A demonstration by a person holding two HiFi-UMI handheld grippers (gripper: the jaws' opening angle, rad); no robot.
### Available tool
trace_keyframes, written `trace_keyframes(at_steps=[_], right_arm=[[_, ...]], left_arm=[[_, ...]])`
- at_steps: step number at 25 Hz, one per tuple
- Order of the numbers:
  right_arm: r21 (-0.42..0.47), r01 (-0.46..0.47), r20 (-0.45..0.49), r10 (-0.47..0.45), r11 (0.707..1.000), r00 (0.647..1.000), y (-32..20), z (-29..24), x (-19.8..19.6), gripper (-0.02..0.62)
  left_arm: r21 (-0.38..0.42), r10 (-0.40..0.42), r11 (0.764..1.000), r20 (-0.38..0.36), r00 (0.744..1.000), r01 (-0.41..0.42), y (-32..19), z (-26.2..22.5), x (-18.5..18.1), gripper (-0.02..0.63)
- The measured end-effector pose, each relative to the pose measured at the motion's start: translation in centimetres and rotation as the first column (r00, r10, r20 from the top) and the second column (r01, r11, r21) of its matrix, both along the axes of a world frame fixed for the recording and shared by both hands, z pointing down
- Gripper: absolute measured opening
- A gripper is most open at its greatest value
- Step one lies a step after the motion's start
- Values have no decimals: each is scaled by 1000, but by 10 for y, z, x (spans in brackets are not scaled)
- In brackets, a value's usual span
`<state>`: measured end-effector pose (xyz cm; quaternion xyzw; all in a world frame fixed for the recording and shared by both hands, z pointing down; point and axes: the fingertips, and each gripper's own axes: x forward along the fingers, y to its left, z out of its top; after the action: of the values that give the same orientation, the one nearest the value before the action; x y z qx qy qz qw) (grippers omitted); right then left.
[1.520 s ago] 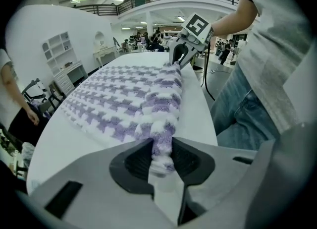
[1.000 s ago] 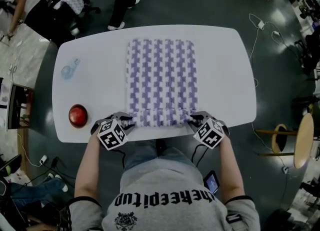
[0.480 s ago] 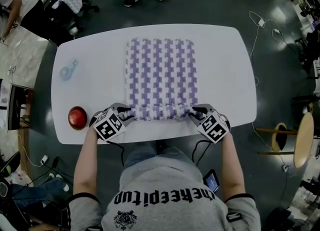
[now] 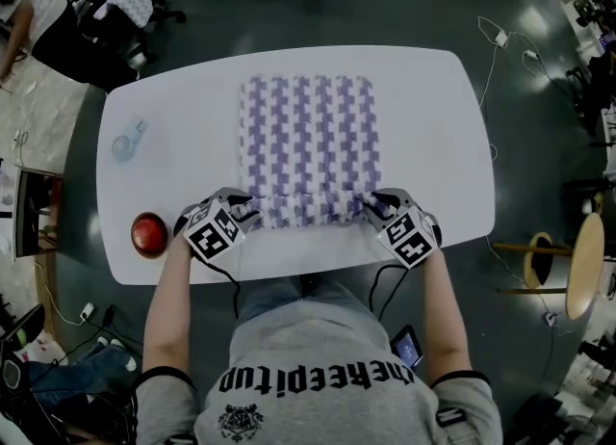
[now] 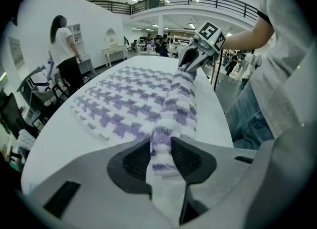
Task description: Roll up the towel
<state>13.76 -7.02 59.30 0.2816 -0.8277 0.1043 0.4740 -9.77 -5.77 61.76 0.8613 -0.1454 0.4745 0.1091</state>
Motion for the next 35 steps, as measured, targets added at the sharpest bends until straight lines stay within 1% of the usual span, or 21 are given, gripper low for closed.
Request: trace_keyframes(at_steps=[8, 16, 22, 24, 26, 28, 30, 31, 33, 35], right_arm=[[36, -35, -38, 37, 999, 999, -25, 3, 0, 106], [53, -63, -72, 67, 997, 995, -41, 8, -2, 106], [106, -71, -46, 76, 992, 996, -27, -7, 5, 106], [136, -72, -39, 78, 988, 996, -24, -16, 2, 106], [169, -68, -29, 74, 983, 997, -20, -26, -2, 106], [186, -51, -24, 56, 981, 998, -12, -34, -5, 106], [182, -9, -36, 16, 983, 999, 0, -35, -8, 106], [176, 15, -47, -7, 984, 999, 6, -34, -9, 107], [157, 61, -78, -49, 986, 996, 19, -25, -10, 131], [139, 99, -124, -81, 985, 989, 31, -12, -7, 163]], left_arm=[[35, -9, 999, 13, 1000, 8, -27, 5, 0, 135], [60, -24, 998, -6, 1000, 25, -39, 4, -2, 135], [150, -49, 987, -82, 995, 61, -31, -25, 4, 135], [189, -39, 980, -100, 994, 58, -28, -38, 2, 135], [225, -19, 974, -101, 995, 42, -22, -46, -1, 135], [243, 12, 970, -81, 997, 9, -11, -48, 0, 135], [238, 46, 971, -54, 997, -31, 2, -43, 4, 135], [229, 59, 972, -44, 997, -47, 8, -39, 5, 147], [214, 76, 974, -26, 997, -69, 21, -29, 9, 164], [208, 91, 974, -6, 996, -88, 31, -18, 11, 196]])
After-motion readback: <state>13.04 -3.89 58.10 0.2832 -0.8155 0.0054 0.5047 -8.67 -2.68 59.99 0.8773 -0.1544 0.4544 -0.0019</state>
